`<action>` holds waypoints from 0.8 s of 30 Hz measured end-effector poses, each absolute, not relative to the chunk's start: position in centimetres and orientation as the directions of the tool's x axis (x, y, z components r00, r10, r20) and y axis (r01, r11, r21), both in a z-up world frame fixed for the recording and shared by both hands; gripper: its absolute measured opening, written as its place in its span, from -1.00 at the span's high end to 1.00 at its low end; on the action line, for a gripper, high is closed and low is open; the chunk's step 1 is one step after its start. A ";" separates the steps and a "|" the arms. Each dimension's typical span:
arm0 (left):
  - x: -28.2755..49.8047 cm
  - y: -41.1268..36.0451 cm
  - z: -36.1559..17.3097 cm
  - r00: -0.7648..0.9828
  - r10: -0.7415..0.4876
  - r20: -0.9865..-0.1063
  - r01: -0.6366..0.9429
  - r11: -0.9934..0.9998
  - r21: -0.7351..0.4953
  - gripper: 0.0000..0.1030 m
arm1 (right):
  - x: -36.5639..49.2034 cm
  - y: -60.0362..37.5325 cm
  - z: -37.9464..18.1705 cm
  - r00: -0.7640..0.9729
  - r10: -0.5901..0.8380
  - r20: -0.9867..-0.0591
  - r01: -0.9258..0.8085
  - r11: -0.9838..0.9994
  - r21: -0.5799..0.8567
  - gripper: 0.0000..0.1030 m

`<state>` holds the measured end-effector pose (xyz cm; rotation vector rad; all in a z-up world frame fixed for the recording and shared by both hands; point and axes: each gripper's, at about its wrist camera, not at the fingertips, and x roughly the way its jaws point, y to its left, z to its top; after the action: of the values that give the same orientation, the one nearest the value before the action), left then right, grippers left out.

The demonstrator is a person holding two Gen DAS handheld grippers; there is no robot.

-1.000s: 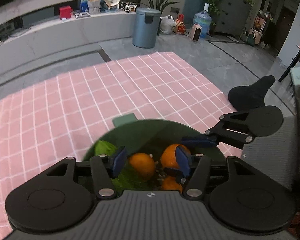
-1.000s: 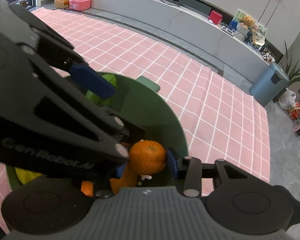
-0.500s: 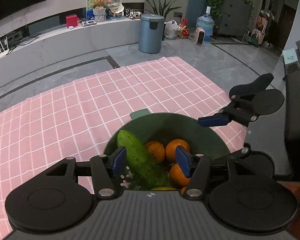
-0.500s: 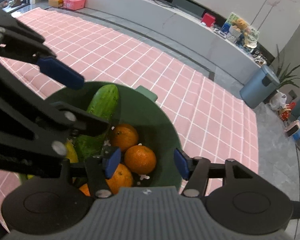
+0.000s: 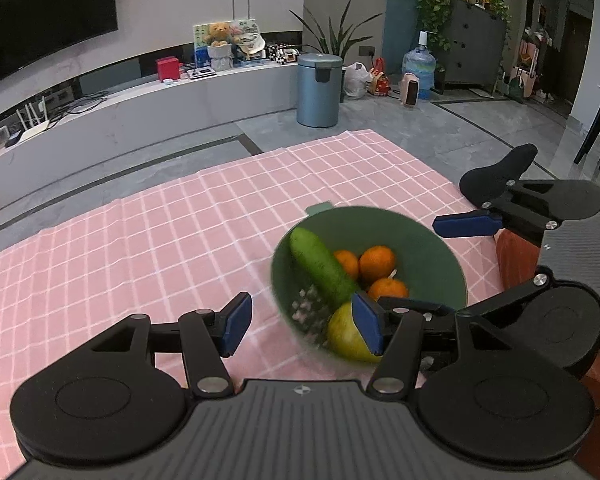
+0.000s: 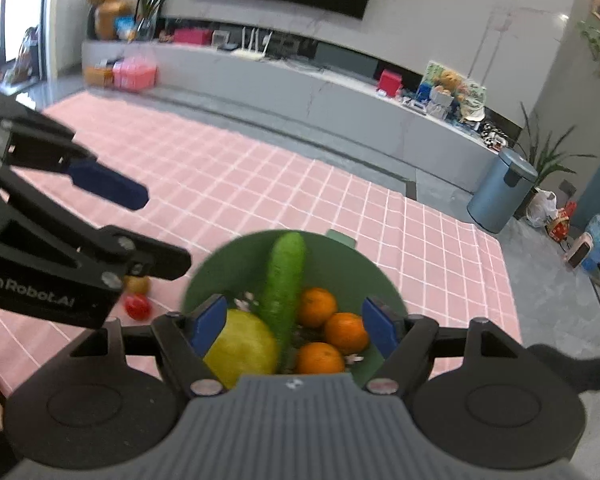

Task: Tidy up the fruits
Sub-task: 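Move both tools back toward the kiwis and red tomato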

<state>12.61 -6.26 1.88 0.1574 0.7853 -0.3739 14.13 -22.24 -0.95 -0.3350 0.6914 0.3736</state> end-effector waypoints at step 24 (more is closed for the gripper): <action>6.7 3.3 -3.6 0.670 -0.223 -0.708 0.271 0.962 -0.047 -0.28 | 6.9 -14.7 -7.1 0.759 0.242 -0.605 -0.356 0.931 -0.074 0.00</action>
<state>6.65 3.31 -3.62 0.0634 0.7895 -0.2786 6.95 -14.67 -7.12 -0.1894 0.6303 0.3279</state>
